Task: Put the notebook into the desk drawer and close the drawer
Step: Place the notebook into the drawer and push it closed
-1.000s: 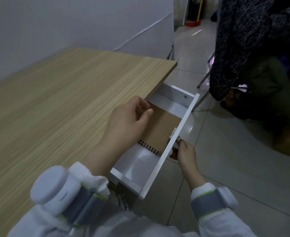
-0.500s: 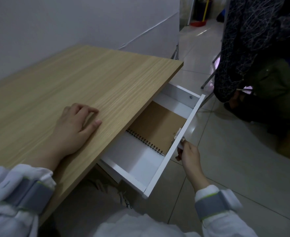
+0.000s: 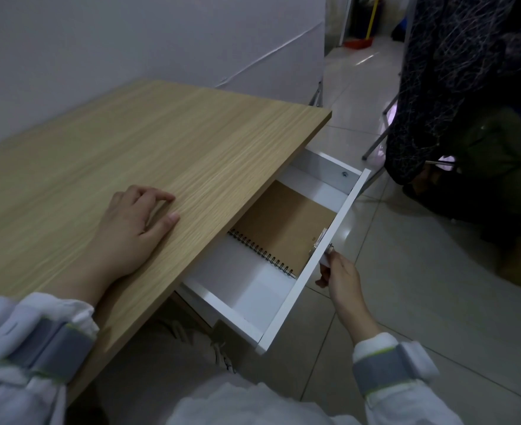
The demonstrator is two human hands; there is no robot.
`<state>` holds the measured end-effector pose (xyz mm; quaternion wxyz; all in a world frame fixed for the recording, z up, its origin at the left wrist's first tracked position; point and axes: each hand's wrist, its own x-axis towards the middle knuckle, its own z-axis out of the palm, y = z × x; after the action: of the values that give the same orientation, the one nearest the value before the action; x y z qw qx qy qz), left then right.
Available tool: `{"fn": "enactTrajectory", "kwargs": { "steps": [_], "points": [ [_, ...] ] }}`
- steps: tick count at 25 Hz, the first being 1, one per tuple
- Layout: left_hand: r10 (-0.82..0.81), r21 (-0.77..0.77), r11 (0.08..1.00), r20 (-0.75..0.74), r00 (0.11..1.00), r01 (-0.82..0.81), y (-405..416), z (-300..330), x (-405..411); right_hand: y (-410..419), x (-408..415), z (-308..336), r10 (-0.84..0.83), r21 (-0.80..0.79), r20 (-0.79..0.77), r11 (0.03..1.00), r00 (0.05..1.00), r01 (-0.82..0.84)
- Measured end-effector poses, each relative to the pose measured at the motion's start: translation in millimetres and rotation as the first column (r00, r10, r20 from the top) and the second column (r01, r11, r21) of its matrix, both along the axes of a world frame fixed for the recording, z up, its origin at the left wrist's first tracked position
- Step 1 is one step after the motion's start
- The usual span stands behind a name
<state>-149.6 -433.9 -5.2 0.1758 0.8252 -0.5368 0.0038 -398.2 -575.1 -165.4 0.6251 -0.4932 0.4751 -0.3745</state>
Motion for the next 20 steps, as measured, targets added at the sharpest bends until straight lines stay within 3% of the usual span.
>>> {"fn": "enactTrajectory", "kwargs": {
  "steps": [20],
  "points": [
    [0.034, 0.029, 0.999, 0.010, 0.999, -0.034, -3, 1, -4, -7, 8, 36, 0.005, -0.175, 0.134, 0.984, 0.991, 0.018]
  ]
}}
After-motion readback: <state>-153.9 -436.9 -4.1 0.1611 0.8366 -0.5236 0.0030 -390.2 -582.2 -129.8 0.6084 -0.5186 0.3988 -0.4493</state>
